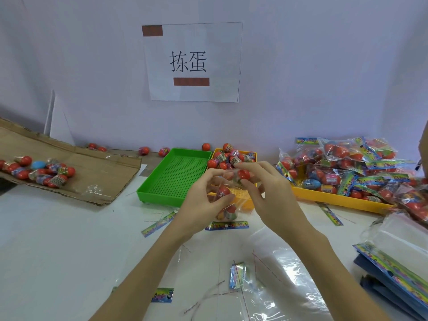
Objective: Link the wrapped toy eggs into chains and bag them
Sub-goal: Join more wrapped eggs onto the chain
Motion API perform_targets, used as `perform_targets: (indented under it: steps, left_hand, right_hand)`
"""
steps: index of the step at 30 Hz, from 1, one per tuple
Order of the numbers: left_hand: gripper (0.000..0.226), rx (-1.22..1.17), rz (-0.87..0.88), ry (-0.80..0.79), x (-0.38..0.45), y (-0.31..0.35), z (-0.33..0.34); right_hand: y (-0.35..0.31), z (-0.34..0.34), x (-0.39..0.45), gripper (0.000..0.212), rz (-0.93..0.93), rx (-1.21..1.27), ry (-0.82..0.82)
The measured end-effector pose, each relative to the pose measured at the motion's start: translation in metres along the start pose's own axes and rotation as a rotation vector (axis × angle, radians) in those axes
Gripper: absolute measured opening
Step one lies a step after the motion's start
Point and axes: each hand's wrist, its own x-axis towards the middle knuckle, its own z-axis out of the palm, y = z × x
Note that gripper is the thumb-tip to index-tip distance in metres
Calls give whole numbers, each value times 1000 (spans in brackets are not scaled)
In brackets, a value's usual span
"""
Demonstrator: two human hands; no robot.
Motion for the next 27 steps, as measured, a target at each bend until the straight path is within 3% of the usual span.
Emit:
perform_targets:
  steps: [8, 22, 27]
  left_hand:
    - [46, 33, 14, -9, -1, -1, -1]
    - [46, 26, 20, 3, 0, -1, -2]
    - [45, -26, 17, -20, 0, 0, -2]
  right_hand:
    - [2, 1, 1, 30, -2, -48, -5]
    - [1, -1, 0, 23, 36, 77, 40]
    - [-2, -7, 0, 31, 4, 69, 69]
